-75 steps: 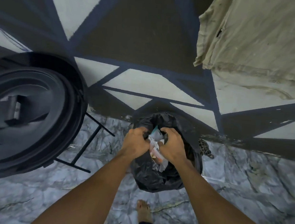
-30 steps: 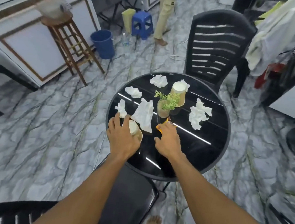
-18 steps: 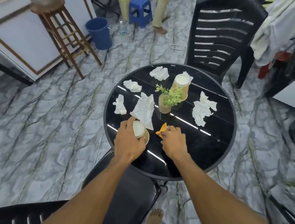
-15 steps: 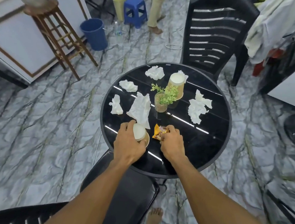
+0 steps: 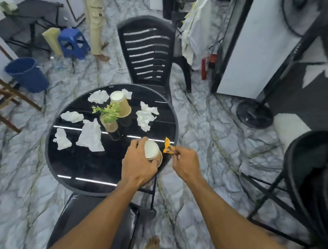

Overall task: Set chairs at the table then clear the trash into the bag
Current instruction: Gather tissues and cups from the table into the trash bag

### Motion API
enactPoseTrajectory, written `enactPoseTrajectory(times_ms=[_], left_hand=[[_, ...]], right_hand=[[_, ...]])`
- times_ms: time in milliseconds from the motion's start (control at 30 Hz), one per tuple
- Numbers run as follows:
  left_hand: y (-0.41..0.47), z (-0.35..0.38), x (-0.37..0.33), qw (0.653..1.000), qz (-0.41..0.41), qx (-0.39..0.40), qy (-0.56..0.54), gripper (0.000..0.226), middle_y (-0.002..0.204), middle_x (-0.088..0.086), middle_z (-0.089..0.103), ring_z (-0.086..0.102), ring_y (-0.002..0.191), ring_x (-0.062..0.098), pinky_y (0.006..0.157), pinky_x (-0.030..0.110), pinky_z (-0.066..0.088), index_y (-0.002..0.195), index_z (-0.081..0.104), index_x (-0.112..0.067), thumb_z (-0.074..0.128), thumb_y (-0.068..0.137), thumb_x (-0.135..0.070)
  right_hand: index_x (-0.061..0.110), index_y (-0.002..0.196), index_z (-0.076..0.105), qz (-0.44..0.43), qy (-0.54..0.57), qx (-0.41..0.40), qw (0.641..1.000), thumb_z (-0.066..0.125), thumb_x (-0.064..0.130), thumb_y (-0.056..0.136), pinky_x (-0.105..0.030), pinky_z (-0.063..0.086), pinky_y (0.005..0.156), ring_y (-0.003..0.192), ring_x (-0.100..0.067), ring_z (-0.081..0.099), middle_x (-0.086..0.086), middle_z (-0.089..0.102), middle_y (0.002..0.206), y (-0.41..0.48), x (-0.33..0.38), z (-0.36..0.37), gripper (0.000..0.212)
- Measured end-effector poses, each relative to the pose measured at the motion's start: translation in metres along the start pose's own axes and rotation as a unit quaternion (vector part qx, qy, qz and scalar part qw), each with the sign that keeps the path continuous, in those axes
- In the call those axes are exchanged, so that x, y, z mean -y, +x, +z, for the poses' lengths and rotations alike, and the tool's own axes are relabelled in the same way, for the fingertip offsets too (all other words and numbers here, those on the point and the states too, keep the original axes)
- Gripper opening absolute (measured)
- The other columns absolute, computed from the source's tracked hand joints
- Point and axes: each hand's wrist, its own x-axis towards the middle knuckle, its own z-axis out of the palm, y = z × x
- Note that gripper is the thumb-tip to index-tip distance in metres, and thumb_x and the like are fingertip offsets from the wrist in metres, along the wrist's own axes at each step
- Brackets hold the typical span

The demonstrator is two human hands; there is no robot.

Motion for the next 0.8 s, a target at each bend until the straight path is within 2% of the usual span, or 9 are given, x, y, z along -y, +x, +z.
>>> enactPoseTrajectory(times_ms=[167,333,467,600,700,800], left_hand=[[-0.041,0.047,-0.107,0.993,0.108,0.047,-0.019,0.064,0.126,-0.004,0.05,0.056,0.111,0.021,0.079,0.03,0.041,0.133,0.05,-0.025,0.077,0.076,-0.038],[-0.113,0.111,-0.219,0.965,0.231,0.123,-0.02,0.072,0.13,0.004,0.051,0.057,0.112,0.029,0.084,0.038,0.049,0.141,0.048,-0.019,0.077,0.078,-0.038],[-0.195,0.169,-0.305,0.925,0.325,0.186,-0.059,0.071,0.126,0.004,0.053,0.06,0.108,0.03,0.084,0.038,0.053,0.136,0.052,-0.018,0.081,0.074,-0.035],[-0.296,0.222,-0.369,0.869,0.416,0.254,-0.088,0.072,0.127,0.0,0.051,0.058,0.111,0.024,0.086,0.033,0.051,0.137,0.051,-0.019,0.082,0.074,-0.037],[-0.371,0.257,-0.4,0.829,0.462,0.304,-0.08,0.07,0.128,-0.003,0.05,0.057,0.113,0.023,0.085,0.04,0.053,0.136,0.049,-0.023,0.08,0.074,-0.038],[-0.44,0.291,-0.42,0.791,0.496,0.352,-0.06,0.071,0.13,-0.005,0.049,0.056,0.115,0.022,0.087,0.042,0.052,0.137,0.047,-0.025,0.079,0.075,-0.04]], right_hand=[[0.006,0.075,0.067,0.065,0.013,-0.122,0.99,0.064,0.005,0.082,-0.039,0.05,0.058,0.066,-0.035,0.062,-0.013,0.067,0.068,-0.057,-0.076,-0.104,0.008],[0.01,0.074,0.07,0.127,-0.015,-0.258,0.958,0.068,0.004,0.075,-0.038,0.052,0.059,0.063,-0.034,0.064,-0.01,0.068,0.066,-0.152,-0.156,-0.208,0.007],[0.011,0.073,0.067,0.201,-0.037,-0.338,0.919,0.07,0.005,0.073,-0.039,0.054,0.063,0.067,-0.033,0.064,-0.008,0.069,0.07,-0.252,-0.227,-0.28,0.006],[0.011,0.073,0.068,0.257,-0.067,-0.413,0.871,0.071,0.002,0.069,-0.03,0.046,0.067,0.067,-0.026,0.063,-0.007,0.071,0.073,-0.368,-0.281,-0.329,0.01],[0.01,0.075,0.068,0.318,-0.071,-0.442,0.836,0.07,0.0,0.073,-0.034,0.054,0.064,0.065,-0.024,0.065,-0.005,0.07,0.073,-0.456,-0.319,-0.344,0.01],[0.014,0.078,0.067,0.385,-0.069,-0.461,0.796,0.067,0.003,0.076,-0.035,0.054,0.062,0.065,-0.023,0.064,-0.001,0.069,0.073,-0.536,-0.353,-0.343,0.012]])
